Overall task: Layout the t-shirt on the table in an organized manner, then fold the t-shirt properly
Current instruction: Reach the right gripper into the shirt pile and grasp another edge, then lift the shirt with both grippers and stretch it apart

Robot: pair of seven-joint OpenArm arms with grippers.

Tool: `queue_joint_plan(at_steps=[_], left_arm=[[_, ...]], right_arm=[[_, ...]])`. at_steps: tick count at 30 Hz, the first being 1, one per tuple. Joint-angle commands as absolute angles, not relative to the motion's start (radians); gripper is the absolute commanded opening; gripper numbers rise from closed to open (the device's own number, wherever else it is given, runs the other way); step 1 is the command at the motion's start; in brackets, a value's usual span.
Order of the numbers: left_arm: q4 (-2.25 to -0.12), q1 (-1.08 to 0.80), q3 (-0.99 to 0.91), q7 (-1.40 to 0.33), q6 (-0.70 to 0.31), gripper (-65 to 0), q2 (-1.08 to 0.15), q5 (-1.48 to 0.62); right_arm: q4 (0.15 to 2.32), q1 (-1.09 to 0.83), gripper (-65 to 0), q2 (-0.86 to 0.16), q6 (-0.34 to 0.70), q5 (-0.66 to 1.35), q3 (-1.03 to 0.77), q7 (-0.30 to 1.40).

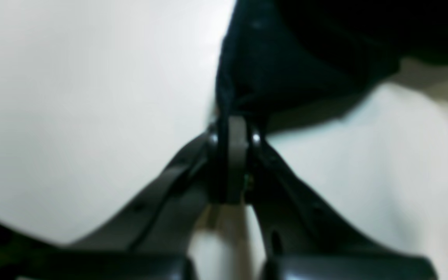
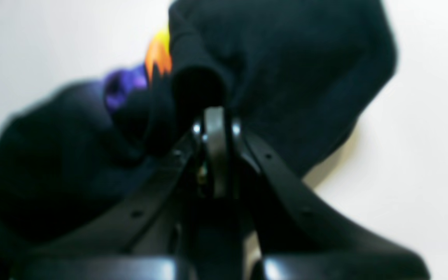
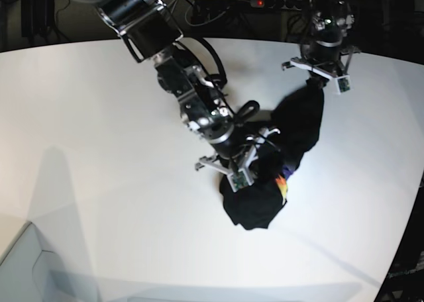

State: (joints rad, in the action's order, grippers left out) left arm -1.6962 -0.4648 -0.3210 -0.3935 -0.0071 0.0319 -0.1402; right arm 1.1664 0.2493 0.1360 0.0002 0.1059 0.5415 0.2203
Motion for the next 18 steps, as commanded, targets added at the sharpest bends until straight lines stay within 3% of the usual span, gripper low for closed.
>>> queue_joint_plan(at_steps=[1,11,18], left_arm=[[-1.739,-0.450,-0.348,-0.366,-0.004,-64.7,0.024,-0.137],[-1.894,-0.343,-0.493,-0.371,0.001,-64.7,0.028,-0.137],[-1.939,-0.243,-0.495,-0.371,0.002,-64.7,0.030,-0.137]], right_arm=[[1.225,0.274,-65.0,0.143,0.001,0.107,0.507,0.180],[1.511,0.199,-65.0,0.157,-0.001,0.107,0.071,0.185],[1.681,0.171,-65.0,0.157,0.002,0.108,-0.008,0.294]])
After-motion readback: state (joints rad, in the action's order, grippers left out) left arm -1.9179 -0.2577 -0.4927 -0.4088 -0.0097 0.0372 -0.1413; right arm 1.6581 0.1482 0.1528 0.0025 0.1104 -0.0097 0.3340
